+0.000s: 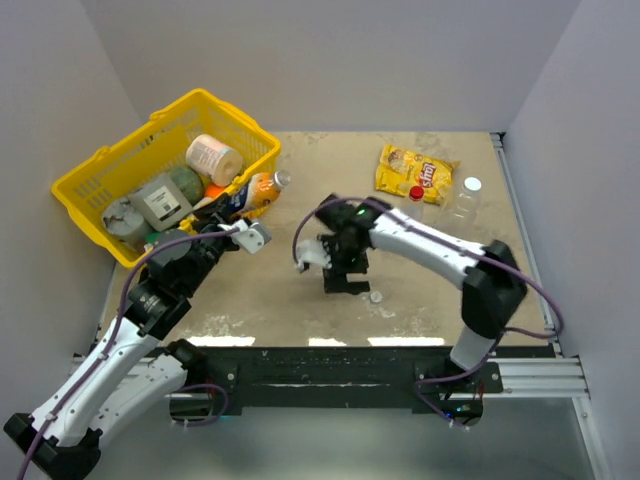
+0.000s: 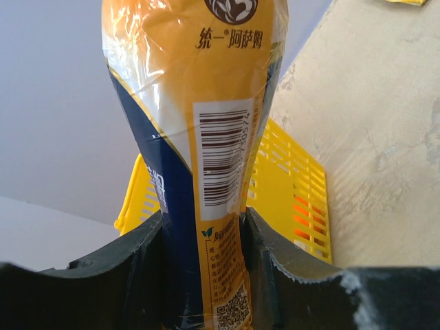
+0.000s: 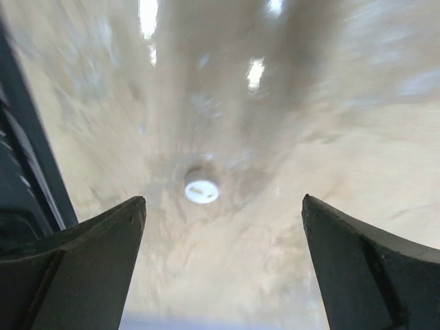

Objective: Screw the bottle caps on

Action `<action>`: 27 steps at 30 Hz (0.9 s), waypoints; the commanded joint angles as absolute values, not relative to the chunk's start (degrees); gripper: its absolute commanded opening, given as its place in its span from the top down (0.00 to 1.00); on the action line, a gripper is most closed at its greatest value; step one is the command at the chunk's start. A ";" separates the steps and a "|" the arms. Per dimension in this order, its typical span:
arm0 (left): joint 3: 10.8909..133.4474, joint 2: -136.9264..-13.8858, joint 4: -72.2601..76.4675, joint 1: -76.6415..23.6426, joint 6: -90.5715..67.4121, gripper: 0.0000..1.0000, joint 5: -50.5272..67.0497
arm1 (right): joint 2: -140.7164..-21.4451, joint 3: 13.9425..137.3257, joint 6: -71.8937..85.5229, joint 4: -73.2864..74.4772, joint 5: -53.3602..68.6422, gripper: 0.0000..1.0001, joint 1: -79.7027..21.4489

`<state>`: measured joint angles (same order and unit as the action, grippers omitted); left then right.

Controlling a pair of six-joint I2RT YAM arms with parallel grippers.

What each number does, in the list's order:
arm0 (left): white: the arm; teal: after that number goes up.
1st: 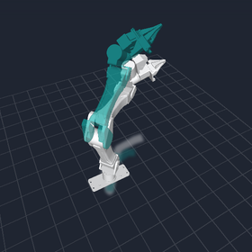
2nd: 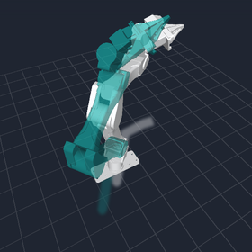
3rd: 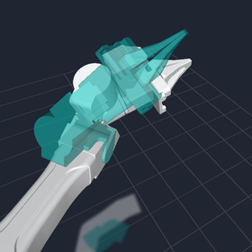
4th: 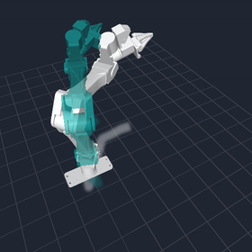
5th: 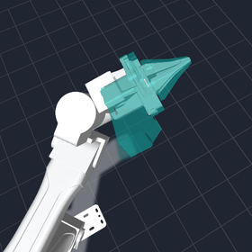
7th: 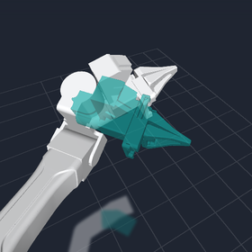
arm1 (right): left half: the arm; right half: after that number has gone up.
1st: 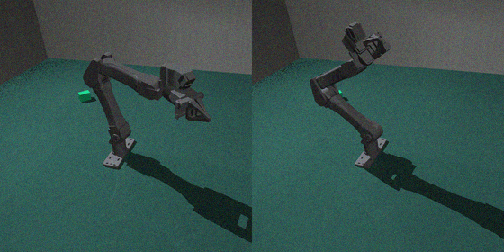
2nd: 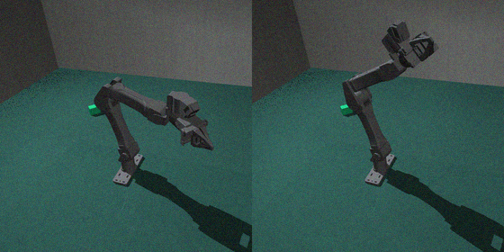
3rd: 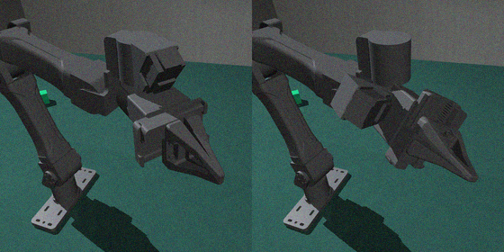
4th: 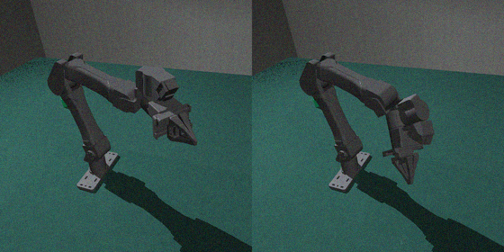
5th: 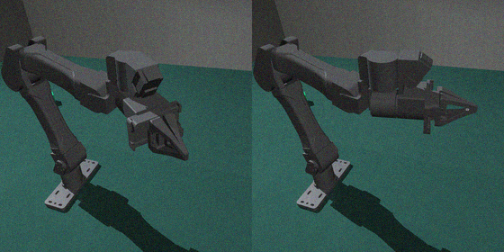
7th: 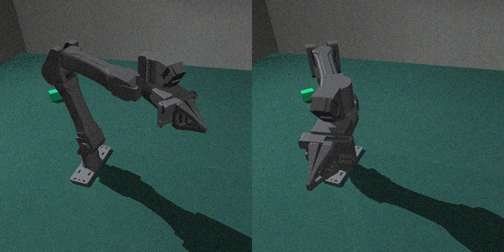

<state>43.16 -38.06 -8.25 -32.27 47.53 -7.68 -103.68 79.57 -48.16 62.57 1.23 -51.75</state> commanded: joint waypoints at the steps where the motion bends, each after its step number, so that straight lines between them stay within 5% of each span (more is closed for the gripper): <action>1: 43.42 -38.06 -7.38 -31.90 44.39 1.00 -7.47 | -91.42 82.72 -49.47 64.34 27.56 0.01 -39.13; 7: 42.98 -38.67 -9.32 -31.47 42.37 1.00 -7.12 | -80.95 64.79 -57.66 53.81 32.26 0.09 -34.98; 13: 44.29 -39.99 -11.95 -30.85 42.28 1.00 -6.07 | -85.95 61.26 -64.16 53.35 34.63 0.41 -30.15; 27: 44.65 -41.92 -12.57 -28.74 41.66 1.00 -4.04 | -83.50 50.19 -77.16 41.05 29.54 0.44 -28.74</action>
<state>43.16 -41.87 -13.04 -29.34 43.00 -5.23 -85.97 53.19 -71.44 46.72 30.72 -28.60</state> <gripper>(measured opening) 0.467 0.550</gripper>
